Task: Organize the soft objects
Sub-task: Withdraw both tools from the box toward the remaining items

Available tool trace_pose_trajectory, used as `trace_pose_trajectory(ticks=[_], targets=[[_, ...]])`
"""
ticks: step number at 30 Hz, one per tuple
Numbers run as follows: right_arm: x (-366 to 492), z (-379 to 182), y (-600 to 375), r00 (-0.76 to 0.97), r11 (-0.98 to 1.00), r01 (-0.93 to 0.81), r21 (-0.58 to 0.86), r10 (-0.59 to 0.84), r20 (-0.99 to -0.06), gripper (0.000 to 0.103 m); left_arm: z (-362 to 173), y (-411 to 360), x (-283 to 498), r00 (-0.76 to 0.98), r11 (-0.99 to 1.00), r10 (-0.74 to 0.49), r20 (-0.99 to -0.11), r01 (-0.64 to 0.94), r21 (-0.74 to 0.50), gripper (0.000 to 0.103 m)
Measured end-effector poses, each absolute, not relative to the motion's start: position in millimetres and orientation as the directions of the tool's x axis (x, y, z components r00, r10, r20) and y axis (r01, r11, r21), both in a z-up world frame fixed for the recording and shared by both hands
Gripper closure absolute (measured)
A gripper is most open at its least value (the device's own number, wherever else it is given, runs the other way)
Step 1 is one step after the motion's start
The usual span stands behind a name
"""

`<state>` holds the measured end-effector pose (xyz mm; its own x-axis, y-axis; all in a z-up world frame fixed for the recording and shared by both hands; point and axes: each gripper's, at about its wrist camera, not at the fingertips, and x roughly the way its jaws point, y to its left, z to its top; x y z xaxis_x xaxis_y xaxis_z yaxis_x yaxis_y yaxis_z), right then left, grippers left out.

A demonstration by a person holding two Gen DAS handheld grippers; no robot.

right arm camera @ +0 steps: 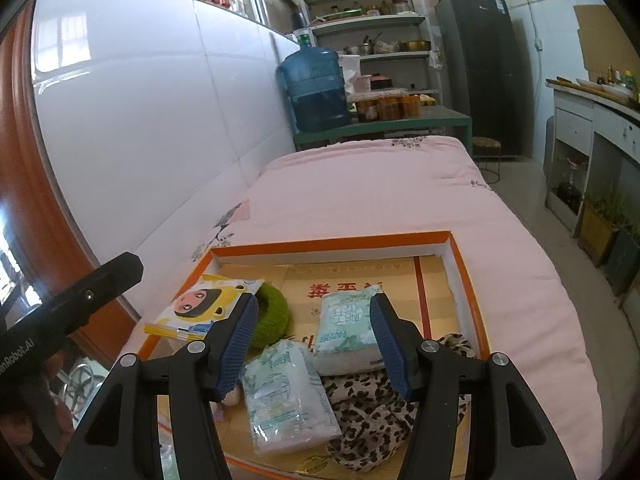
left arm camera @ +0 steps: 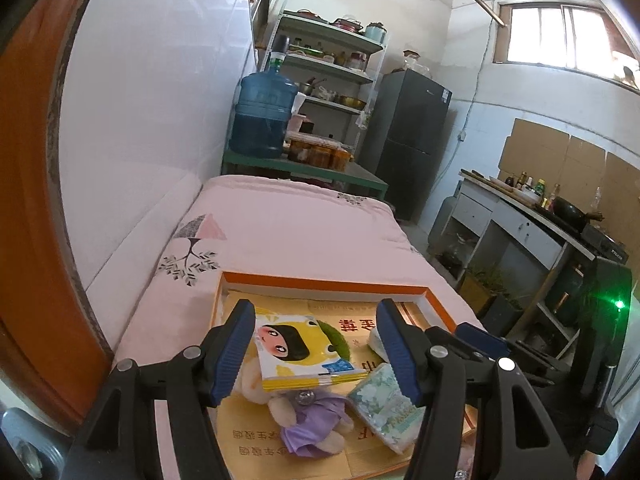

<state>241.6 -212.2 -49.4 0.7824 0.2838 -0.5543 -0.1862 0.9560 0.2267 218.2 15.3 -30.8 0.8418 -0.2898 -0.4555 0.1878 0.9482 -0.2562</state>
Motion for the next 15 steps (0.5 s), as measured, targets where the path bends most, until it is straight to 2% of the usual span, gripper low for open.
trace_pose_trajectory(ticks=[9,15], targets=[[220.4,-39.0,-210.5,0.785,0.96,-0.171,0.22,0.268,-0.558,0.043,-30.6,6.7,217.4,0.82,0.93,-0.343,-0.458,0.229,-0.287,0.04],[202.4,-30.2,-214.0,0.793,0.967,-0.154,0.203,0.243,-0.559,0.043,-20.7,-3.8,209.3,0.827,0.938,-0.332,-0.454,0.239,-0.251,0.04]])
